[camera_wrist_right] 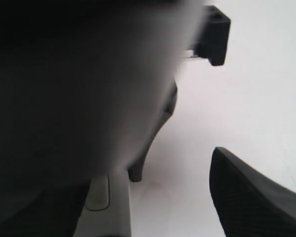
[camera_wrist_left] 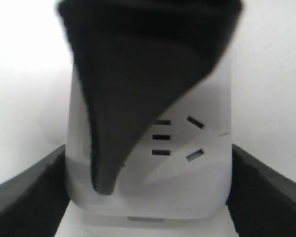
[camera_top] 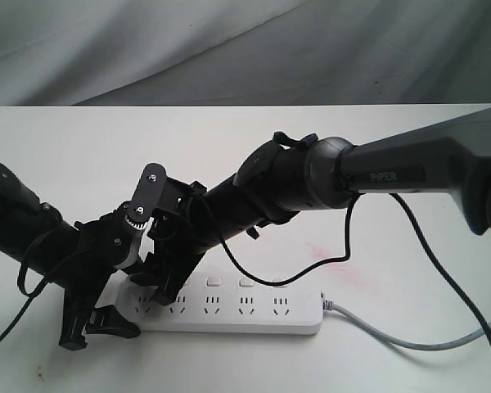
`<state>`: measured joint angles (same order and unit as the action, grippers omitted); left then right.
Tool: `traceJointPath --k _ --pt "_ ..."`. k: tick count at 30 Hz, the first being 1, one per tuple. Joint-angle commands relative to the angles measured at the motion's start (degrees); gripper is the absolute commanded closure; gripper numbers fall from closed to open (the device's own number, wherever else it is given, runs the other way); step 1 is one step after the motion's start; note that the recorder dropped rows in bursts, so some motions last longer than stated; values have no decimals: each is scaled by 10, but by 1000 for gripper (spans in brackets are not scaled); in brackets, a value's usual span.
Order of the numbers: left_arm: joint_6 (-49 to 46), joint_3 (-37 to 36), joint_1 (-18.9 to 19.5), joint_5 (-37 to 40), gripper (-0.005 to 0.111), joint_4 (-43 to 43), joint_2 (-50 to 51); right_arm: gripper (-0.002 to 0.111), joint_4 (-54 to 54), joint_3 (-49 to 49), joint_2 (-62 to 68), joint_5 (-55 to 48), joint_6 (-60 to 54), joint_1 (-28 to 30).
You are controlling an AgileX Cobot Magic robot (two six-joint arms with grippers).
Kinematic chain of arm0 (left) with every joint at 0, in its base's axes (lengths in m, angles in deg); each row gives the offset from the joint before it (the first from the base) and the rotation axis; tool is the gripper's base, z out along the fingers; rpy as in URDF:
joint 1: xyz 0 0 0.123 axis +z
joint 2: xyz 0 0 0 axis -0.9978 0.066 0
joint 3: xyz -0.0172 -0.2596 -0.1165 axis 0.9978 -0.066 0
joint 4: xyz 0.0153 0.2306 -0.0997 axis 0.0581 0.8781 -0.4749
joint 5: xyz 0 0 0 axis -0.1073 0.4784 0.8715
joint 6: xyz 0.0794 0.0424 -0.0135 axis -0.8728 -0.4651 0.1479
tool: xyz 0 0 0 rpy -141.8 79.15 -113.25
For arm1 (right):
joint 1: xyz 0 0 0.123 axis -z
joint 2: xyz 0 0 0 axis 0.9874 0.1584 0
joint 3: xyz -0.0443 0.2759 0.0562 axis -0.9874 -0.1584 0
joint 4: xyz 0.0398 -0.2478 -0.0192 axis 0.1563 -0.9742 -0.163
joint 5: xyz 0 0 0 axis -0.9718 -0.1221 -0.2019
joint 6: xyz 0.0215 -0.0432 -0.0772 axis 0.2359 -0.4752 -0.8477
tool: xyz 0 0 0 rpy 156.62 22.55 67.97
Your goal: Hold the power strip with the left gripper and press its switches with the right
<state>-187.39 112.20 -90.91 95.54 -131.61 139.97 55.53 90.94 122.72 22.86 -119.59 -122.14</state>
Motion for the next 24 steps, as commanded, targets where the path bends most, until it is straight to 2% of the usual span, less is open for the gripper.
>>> traceJointPath --k 1,24 --pt "-1 -1 -2 -28 43 4 5 45 -21 0 8 1 0 -2" --pt "1 -1 -2 -28 43 4 5 45 -32 0 9 13 2 13"
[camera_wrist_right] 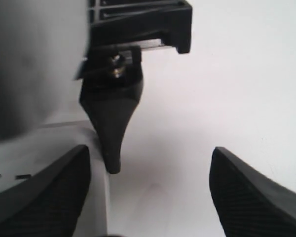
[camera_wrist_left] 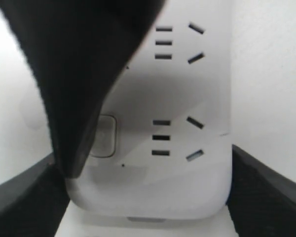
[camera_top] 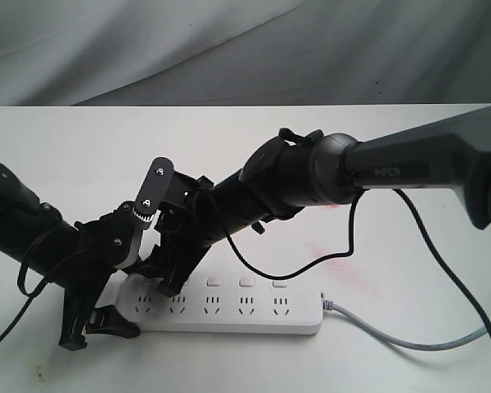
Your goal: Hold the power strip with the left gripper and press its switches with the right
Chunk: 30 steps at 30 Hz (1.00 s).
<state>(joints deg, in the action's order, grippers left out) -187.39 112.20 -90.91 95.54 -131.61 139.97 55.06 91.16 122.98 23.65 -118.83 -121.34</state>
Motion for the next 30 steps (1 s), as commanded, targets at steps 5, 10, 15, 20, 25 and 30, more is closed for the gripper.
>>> traceJointPath --k 5,10,15,20,25,30 --pt "-1 -1 -2 -28 43 4 5 45 -34 -3 6 0 4 5" --pt "-1 -1 -2 -28 43 4 5 45 -42 -6 6 -8 8 5" --pt "0 -1 -2 -28 43 4 5 45 -51 -6 8 -12 20 5" --pt "0 -1 -2 -28 43 4 5 45 -51 -6 8 -20 20 3" --pt "0 -1 -2 -28 43 4 5 45 -51 -6 8 -19 20 -1" --pt "-1 -1 -2 -28 43 4 5 45 -54 -6 17 -22 20 -2"
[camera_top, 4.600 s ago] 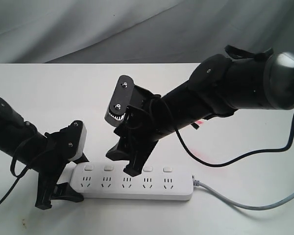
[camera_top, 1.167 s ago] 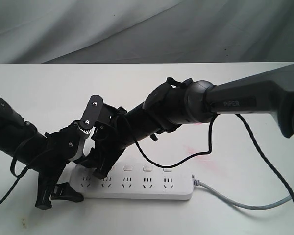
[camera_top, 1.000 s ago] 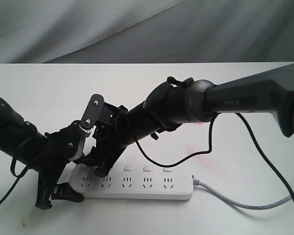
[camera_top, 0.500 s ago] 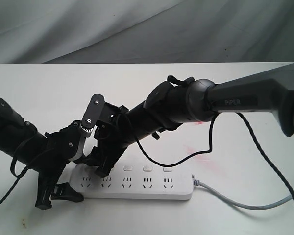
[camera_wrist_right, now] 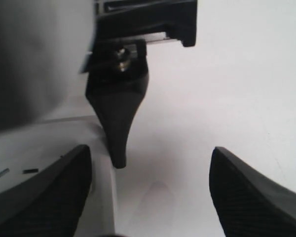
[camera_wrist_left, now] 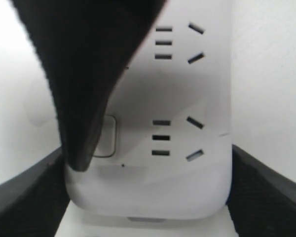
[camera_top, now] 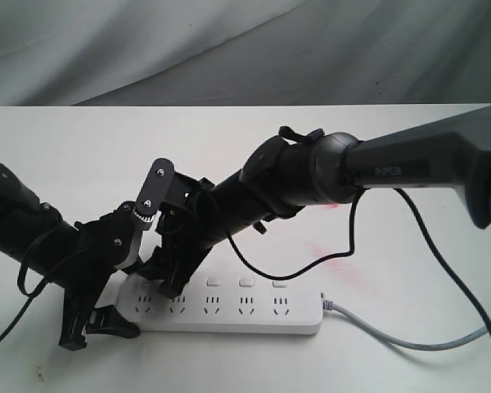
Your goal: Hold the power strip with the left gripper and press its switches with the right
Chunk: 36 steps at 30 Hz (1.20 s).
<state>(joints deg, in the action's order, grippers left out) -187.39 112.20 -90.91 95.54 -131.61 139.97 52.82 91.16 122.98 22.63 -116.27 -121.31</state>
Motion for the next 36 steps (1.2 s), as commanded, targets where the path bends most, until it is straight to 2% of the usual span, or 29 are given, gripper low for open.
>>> traceJointPath --k 1,36 --pt "-1 -1 -2 -28 43 4 5 45 -33 -6 18 -14 -6 -3" --pt "-1 -1 -2 -28 43 4 5 45 -44 -6 29 -15 45 6"
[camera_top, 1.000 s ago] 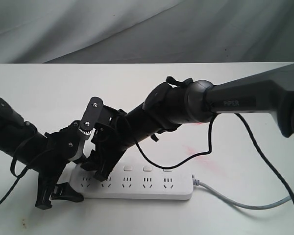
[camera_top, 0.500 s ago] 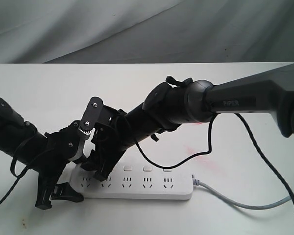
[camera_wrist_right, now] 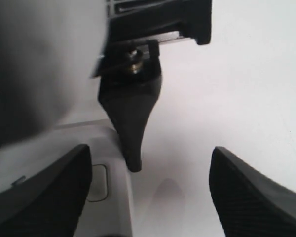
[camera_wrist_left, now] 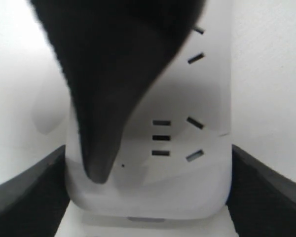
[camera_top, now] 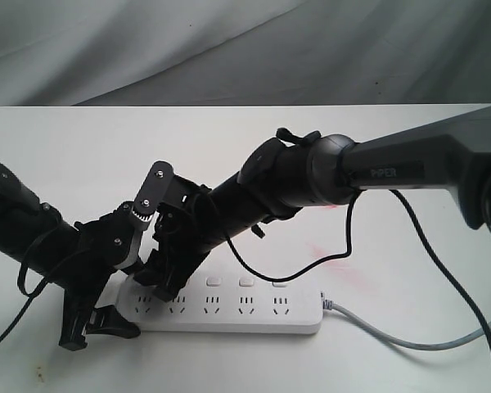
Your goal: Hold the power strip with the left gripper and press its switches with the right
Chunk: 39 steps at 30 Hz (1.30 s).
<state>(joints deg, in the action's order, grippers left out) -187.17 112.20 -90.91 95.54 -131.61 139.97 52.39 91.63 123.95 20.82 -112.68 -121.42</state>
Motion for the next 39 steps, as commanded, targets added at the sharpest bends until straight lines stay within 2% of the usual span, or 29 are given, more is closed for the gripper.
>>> traceJointPath --k 1,39 --pt "-2 -1 -2 -28 43 4 5 45 -39 -11 20 2 13 9" --pt "-2 -1 -2 -28 43 4 5 45 -40 -10 20 0 63 25"
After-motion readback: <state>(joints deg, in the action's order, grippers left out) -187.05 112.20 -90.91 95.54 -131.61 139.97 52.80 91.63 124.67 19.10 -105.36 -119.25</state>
